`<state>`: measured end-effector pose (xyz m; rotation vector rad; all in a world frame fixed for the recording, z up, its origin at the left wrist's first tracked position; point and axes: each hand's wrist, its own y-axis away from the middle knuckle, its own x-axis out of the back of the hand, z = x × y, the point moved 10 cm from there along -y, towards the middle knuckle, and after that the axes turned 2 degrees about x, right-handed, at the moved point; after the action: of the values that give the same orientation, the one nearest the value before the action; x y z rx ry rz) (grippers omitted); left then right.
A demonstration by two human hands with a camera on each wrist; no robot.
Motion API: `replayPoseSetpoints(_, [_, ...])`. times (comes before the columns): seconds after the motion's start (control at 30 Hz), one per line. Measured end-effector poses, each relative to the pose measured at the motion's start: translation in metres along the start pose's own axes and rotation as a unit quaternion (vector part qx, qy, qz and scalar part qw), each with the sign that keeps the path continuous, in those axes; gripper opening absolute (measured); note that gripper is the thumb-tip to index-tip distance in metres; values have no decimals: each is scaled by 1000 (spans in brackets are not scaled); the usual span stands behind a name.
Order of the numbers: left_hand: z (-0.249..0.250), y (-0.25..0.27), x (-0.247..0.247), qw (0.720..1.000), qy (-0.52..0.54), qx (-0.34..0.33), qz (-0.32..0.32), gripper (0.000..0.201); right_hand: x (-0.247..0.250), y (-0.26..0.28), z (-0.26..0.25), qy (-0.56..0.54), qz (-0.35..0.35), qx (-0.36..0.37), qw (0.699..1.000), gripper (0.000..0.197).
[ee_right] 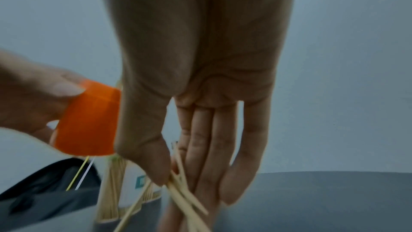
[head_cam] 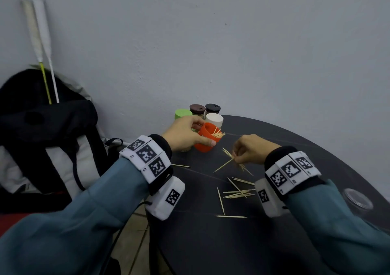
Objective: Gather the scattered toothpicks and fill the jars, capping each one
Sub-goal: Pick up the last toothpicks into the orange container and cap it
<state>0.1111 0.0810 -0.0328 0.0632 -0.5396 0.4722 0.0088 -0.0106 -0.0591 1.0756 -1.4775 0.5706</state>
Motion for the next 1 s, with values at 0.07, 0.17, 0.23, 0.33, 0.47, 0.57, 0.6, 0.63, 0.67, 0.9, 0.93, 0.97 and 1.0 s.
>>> replayPoseSetpoints(0.07, [0, -2, -2, 1000, -3, 0, 1, 56, 5, 1, 4, -45, 8, 5, 999, 2])
replayPoseSetpoints(0.17, [-1, -6, -6, 1000, 1, 2, -2, 54, 6, -3, 10, -112, 13, 14, 994, 12])
replayPoseSetpoints(0.23, [0, -8, -9, 1000, 7, -1, -9, 49, 4, -5, 17, -143, 12, 8, 990, 5])
replayPoseSetpoints(0.33, [3, -11, -13, 1000, 16, -7, -12, 47, 3, -7, 27, -175, 23, 7, 984, 18])
replayPoseSetpoints(0.47, [3, -18, -17, 1000, 2, -8, -3, 63, 7, -4, 38, -242, 67, 11, 968, 9])
replayPoseSetpoints(0.57, [5, -22, -24, 1000, 5, -9, -11, 61, 13, -3, 47, -316, 107, 7, 943, 5])
replayPoseSetpoints(0.6, [6, -23, -26, 1000, 6, -11, -13, 59, 16, -2, 50, -335, 124, 4, 934, 5])
replayPoseSetpoints(0.63, [7, -24, -28, 1000, 5, -11, -16, 58, 21, -1, 53, -353, 144, 3, 925, 5])
replayPoseSetpoints(0.67, [8, -25, -30, 1000, 6, -11, -18, 59, 26, 1, 55, -366, 168, 4, 915, 6])
replayPoseSetpoints(0.9, [13, -28, -45, 999, 15, -6, -35, 51, 86, 36, 59, -458, 360, 62, 810, 4])
replayPoseSetpoints(0.93, [14, -30, -47, 999, 19, -6, -37, 51, 92, 42, 55, -464, 368, 80, 801, 5])
replayPoseSetpoints(0.97, [14, -31, -49, 999, 21, -5, -39, 50, 95, 45, 50, -469, 370, 94, 797, 5])
replayPoseSetpoints(1.0, [15, -31, -51, 999, 24, -4, -41, 50, 97, 46, 45, -471, 365, 103, 797, 5])
